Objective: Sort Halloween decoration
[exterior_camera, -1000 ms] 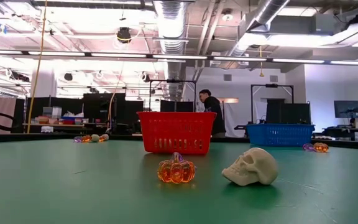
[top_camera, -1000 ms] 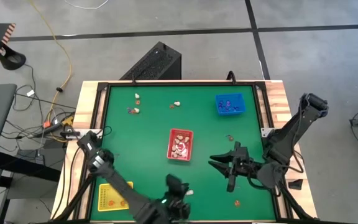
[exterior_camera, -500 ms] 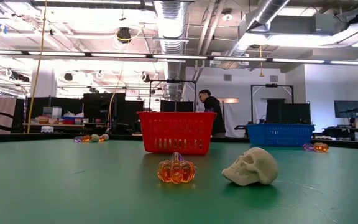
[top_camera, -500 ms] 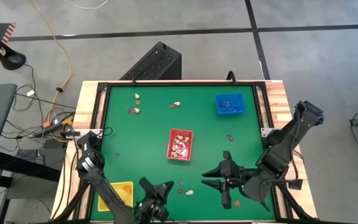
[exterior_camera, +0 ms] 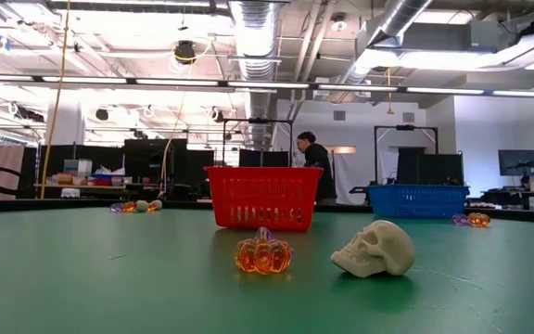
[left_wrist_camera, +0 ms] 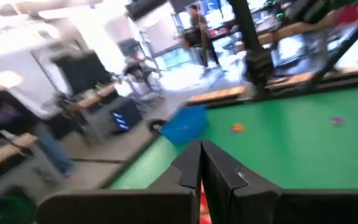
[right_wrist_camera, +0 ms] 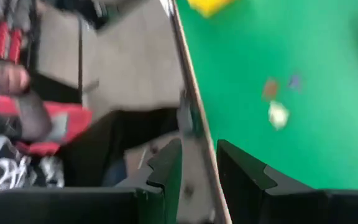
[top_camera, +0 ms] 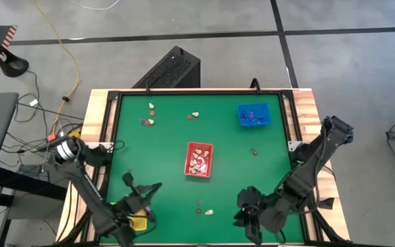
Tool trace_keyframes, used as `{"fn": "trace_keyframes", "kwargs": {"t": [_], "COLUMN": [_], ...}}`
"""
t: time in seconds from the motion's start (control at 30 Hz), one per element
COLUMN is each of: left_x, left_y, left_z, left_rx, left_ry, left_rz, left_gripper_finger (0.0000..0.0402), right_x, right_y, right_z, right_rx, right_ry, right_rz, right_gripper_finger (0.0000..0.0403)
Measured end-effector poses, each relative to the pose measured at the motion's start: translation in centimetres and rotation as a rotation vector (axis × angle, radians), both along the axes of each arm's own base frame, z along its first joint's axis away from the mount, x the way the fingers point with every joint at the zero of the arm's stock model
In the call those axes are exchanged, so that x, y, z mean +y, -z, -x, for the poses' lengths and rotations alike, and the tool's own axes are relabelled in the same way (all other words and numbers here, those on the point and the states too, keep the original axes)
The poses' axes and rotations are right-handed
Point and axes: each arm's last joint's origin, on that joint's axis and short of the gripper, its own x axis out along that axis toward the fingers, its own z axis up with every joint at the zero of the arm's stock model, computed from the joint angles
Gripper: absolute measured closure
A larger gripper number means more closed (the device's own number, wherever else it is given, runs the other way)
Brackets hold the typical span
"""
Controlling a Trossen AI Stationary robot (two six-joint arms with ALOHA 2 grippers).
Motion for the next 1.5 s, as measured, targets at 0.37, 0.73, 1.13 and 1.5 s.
{"fn": "trace_keyframes", "kwargs": {"t": [0.37, 0.73, 1.13, 1.5], "left_x": [0.3, -1.6, -3.6, -2.5], "left_y": [0.8, 0.1, -1.3, -2.7], "left_z": [-0.3, -9.2, -8.5, -7.5], "left_rx": [-0.117, 0.298, 0.087, 0.092], "left_ry": [-0.012, 0.333, 0.823, 0.609], "left_rz": [0.151, 0.152, -0.025, -0.006], "left_gripper_finger": [0.0401, 0.0401, 0.0401, 0.0401], "right_x": [-0.5, 2.0, 3.8, 4.7], "right_y": [4.8, 9.4, 14.3, 16.9], "right_z": [2.1, 1.3, 0.3, 0.5], "right_rx": [0.679, 0.845, 0.975, 0.950], "right_ry": [0.204, 0.262, 0.277, 0.338], "right_rz": [-0.012, 0.062, 0.137, 0.209], "right_gripper_finger": [0.0271, 0.0271, 0.0245, 0.0177]}}
